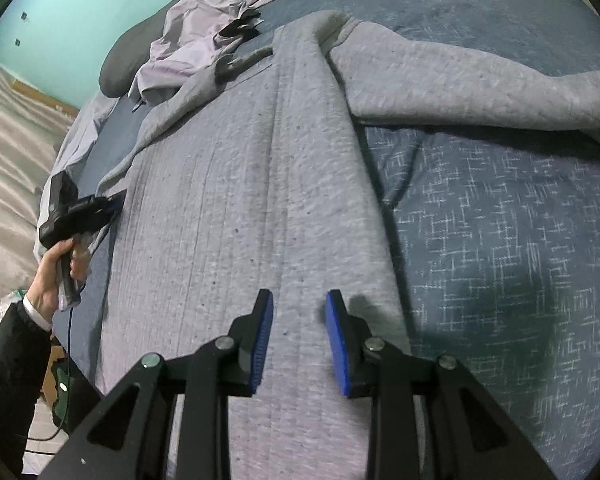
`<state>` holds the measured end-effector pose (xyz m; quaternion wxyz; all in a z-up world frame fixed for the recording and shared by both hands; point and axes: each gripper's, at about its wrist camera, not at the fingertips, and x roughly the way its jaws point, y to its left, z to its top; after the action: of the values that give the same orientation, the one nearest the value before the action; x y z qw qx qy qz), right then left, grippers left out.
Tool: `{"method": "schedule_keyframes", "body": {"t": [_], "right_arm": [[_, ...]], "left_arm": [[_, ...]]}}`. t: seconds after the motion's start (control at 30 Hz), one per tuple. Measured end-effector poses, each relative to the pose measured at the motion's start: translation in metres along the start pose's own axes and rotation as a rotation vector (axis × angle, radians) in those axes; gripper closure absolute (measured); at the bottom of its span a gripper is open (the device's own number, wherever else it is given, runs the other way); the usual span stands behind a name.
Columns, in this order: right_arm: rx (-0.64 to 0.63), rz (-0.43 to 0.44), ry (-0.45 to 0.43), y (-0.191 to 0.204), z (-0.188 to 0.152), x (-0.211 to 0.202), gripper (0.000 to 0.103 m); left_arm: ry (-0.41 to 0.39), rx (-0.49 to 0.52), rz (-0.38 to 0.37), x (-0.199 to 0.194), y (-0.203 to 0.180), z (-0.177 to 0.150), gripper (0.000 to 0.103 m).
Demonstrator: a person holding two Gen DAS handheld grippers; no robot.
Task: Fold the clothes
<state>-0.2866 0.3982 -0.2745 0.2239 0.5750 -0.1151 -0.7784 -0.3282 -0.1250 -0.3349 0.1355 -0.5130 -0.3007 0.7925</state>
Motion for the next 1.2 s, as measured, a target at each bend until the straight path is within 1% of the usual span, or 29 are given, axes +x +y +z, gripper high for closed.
{"method": "schedule_keyframes", "body": {"t": [0.07, 0.1, 0.13, 0.27, 0.43, 0.47, 0.57, 0.67, 0.7, 0.77, 0.8, 0.83, 0.9, 1.0, 1.03, 1.07, 1.1, 1.2], "right_arm": [[-0.003, 0.005, -0.004, 0.003, 0.001, -0.001, 0.076], [-0.007, 0.008, -0.006, 0.006, 0.001, -0.002, 0.076], [-0.012, 0.010, -0.008, 0.008, 0.002, -0.002, 0.076], [-0.025, 0.015, -0.013, 0.011, 0.003, -0.004, 0.076], [-0.021, 0.016, -0.021, 0.012, 0.002, -0.003, 0.076], [-0.020, 0.015, -0.020, 0.012, 0.002, -0.002, 0.076], [-0.015, 0.014, -0.015, 0.010, 0.000, 0.001, 0.076], [-0.008, 0.015, -0.009, 0.008, -0.001, 0.003, 0.076], [-0.009, 0.012, -0.006, 0.007, -0.002, 0.003, 0.076], [-0.008, 0.012, -0.002, 0.006, -0.003, 0.003, 0.076], [-0.007, 0.013, -0.001, 0.005, -0.003, 0.003, 0.076], [-0.009, 0.014, 0.000, 0.005, -0.003, 0.003, 0.076], [-0.010, 0.013, 0.003, 0.005, -0.003, 0.003, 0.076], [-0.008, 0.013, 0.009, 0.005, -0.003, 0.006, 0.076], [-0.006, 0.013, 0.010, 0.005, -0.004, 0.007, 0.076], [-0.003, 0.013, 0.012, 0.005, -0.004, 0.009, 0.076], [0.001, 0.014, 0.015, 0.005, -0.004, 0.011, 0.076], [0.001, 0.017, 0.017, 0.006, -0.006, 0.014, 0.076]], "left_arm": [[0.005, 0.003, -0.001, 0.003, -0.002, 0.001, 0.094], [0.007, 0.007, -0.001, 0.005, -0.003, 0.002, 0.099], [0.004, 0.023, 0.013, 0.003, -0.006, 0.001, 0.103], [-0.031, 0.087, 0.083, -0.011, -0.016, 0.001, 0.103], [-0.096, 0.091, 0.179, -0.039, -0.008, 0.004, 0.103], [-0.085, 0.076, 0.164, -0.041, -0.003, 0.006, 0.103], [-0.047, 0.068, 0.083, -0.032, 0.000, 0.006, 0.103], [-0.028, 0.091, 0.072, -0.019, -0.008, 0.007, 0.102], [-0.020, 0.095, 0.076, -0.013, -0.010, 0.007, 0.099], [0.002, 0.107, 0.093, 0.001, -0.013, 0.008, 0.083], [0.009, 0.116, 0.114, 0.005, -0.014, 0.007, 0.072], [0.013, 0.120, 0.123, 0.009, -0.013, 0.007, 0.071], [0.018, 0.127, 0.140, 0.017, -0.013, 0.007, 0.071], [0.013, 0.136, 0.148, 0.017, -0.013, 0.006, 0.073], [0.013, 0.149, 0.164, 0.017, -0.015, 0.006, 0.083], [0.012, 0.158, 0.170, 0.017, -0.016, 0.005, 0.090], [0.011, 0.168, 0.176, 0.016, -0.018, 0.004, 0.099], [-0.020, 0.208, 0.217, 0.008, -0.028, 0.001, 0.099]]}}
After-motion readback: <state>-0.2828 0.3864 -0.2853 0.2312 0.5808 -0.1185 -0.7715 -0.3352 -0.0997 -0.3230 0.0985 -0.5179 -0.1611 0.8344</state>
